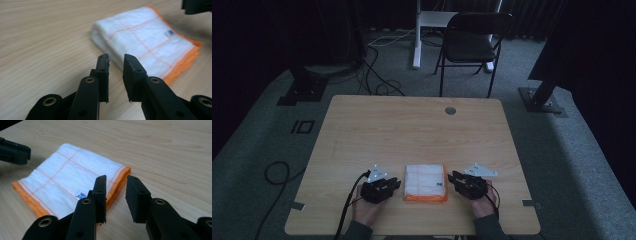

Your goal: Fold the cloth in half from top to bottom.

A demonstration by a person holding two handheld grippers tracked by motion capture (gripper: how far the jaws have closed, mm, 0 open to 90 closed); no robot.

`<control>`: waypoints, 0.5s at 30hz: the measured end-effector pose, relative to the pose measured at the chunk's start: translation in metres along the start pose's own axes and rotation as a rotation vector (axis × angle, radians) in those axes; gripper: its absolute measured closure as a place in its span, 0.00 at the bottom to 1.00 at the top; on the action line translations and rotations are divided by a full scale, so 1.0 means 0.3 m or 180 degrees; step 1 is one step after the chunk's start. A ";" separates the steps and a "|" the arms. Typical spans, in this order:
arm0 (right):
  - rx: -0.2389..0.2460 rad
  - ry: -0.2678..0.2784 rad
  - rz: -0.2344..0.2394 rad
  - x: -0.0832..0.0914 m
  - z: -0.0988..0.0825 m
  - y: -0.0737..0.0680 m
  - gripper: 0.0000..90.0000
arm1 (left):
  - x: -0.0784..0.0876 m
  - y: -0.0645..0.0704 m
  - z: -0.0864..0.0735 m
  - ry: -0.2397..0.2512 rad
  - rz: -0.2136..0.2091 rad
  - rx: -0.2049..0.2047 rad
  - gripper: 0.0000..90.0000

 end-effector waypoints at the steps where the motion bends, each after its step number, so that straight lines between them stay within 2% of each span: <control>1: 0.0008 0.0003 -0.0016 -0.002 -0.002 0.004 0.78 | 0.002 -0.010 -0.001 0.0012 0.0024 0.0017 0.83; 3: 0.0036 -0.0018 -0.0074 -0.005 -0.007 0.013 0.78 | 0.006 -0.028 -0.003 0.0024 0.0066 0.0048 0.83; 15: 0.0043 -0.0052 -0.0176 -0.009 -0.017 0.050 0.78 | 0.015 -0.097 -0.010 0.0060 0.0239 0.0183 0.81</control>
Point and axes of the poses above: each handheld gripper's, and its own axes: x roughly backward along the jaws, z roughly out of its top, y roughly to its right, the point moved 4 cm from there along -x, roughly forward along the jaws, and after that the axes turned 3 degrees about x, right-handed, at the moved point
